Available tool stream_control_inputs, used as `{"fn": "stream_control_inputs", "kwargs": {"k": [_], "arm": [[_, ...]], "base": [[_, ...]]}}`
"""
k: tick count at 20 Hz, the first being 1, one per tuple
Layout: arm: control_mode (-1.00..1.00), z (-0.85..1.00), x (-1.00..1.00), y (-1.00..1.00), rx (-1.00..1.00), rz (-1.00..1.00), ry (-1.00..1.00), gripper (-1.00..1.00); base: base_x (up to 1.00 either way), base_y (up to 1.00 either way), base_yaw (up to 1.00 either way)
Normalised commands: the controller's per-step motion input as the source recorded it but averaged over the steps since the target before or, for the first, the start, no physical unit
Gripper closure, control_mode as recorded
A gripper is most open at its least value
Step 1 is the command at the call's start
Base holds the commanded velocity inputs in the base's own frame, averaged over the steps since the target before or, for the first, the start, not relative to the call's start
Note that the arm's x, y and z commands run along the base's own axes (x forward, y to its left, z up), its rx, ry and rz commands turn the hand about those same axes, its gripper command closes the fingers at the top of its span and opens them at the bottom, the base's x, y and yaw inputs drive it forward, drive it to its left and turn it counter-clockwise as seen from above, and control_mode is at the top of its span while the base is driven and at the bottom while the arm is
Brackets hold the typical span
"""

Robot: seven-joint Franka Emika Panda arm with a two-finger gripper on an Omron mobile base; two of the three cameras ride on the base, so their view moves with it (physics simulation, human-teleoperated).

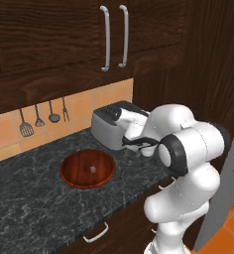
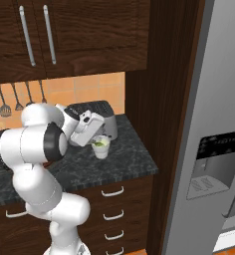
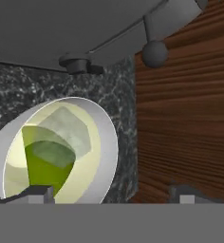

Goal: Grab a lemon wedge from the fridge and one ice cube from the ice bowl, and put them in the glass of lemonade.

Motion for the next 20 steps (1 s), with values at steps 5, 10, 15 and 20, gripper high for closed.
{"fn": "stream_control_inputs", "kwargs": {"k": [5, 10, 15, 20], "arm": [[-1.00, 0.61, -0.21, -0.18, 0.00, 0.00, -0.02, -1.00], [-1.00, 0.15, -0.64, -0.02, 0.16, -0.07, -0.02, -1.00], [-1.00, 0.10, -1.00, 0.09, 0.38, -0.11, -0.20, -1.00], [-1.00, 0.01, -1.00, 0.17, 0.05, -0.02, -0.37, -1.00]], "base": [[0.00, 0.00, 0.00], [0.00, 0.00, 0.00], [0.00, 0.00, 0.00], [0.00, 0.00, 0.00]]}}
